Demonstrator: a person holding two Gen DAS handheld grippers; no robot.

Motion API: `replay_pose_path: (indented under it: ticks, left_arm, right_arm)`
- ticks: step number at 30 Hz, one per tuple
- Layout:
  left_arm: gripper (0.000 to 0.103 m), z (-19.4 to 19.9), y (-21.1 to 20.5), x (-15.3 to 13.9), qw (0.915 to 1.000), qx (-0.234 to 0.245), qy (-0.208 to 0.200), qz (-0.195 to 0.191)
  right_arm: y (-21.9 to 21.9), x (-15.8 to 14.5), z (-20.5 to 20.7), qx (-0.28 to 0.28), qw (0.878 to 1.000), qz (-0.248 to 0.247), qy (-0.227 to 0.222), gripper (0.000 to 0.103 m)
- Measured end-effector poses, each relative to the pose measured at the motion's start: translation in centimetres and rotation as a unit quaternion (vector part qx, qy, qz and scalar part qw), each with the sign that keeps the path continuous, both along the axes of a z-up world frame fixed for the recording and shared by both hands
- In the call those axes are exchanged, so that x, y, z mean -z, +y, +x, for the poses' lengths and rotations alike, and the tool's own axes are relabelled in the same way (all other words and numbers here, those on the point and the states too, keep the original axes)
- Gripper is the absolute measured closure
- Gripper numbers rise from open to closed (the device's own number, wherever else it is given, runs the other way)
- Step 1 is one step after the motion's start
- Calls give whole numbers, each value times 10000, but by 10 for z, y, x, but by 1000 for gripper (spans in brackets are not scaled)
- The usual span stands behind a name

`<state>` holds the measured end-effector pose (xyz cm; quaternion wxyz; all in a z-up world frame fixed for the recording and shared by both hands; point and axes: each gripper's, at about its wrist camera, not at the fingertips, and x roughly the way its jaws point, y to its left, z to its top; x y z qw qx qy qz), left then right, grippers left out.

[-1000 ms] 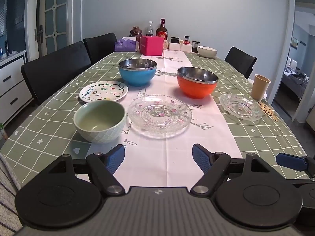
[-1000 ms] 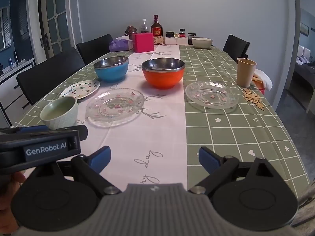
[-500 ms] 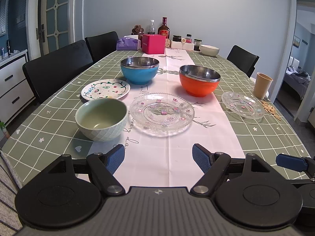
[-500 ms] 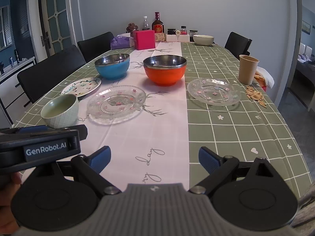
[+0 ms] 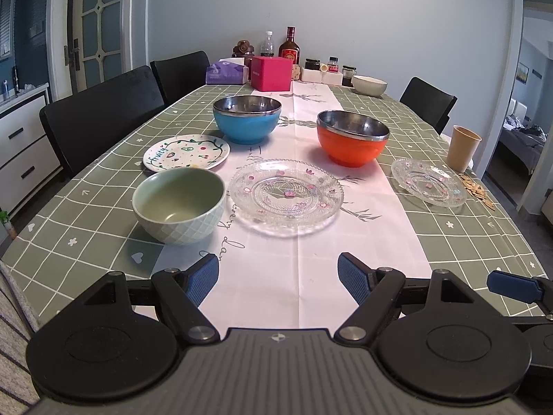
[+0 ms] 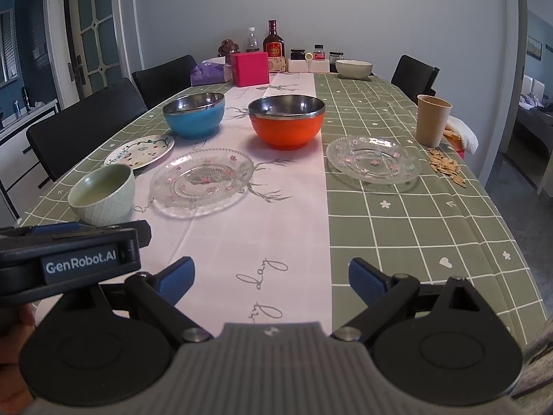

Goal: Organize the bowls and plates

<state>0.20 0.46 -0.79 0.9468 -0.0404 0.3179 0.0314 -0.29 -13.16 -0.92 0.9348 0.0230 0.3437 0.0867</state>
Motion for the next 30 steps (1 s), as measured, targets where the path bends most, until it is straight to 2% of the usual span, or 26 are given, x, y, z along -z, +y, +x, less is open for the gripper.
replay_pose_path:
  ticks: [30]
  left_arm:
    - [11,1,1,4,10000,16,80,15]
  right_arm:
    - [1,3,1,30,9999,52,102,9]
